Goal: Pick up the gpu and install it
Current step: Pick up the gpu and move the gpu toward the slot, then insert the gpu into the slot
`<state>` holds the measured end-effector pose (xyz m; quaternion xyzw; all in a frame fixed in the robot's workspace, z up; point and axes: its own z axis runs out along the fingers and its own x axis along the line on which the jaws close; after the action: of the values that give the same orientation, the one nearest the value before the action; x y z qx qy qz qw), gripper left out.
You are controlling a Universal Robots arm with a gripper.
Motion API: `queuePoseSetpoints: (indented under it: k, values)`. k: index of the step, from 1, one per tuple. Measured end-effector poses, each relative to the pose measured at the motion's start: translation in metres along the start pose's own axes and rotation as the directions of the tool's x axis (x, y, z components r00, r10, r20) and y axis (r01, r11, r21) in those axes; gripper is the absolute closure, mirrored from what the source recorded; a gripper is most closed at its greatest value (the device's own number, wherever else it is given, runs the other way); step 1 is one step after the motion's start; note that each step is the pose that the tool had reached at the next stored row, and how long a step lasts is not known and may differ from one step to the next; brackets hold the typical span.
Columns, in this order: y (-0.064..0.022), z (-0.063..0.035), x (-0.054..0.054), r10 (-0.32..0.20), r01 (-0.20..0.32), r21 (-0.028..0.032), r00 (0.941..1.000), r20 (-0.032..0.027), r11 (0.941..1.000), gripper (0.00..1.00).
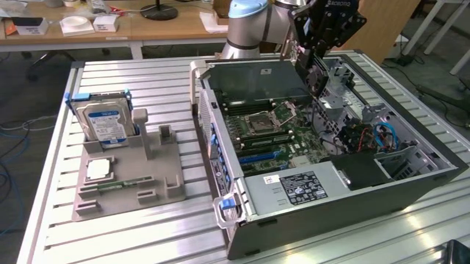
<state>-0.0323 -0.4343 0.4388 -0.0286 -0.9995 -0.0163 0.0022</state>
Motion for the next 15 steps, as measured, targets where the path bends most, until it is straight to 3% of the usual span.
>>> queuePoseSetpoints:
  k: [15]
  values:
    - [0.0, 0.0001, 0.0, 0.01, -0.01, 0.0, 1.0, 0.0003, 1.0, 0.74]
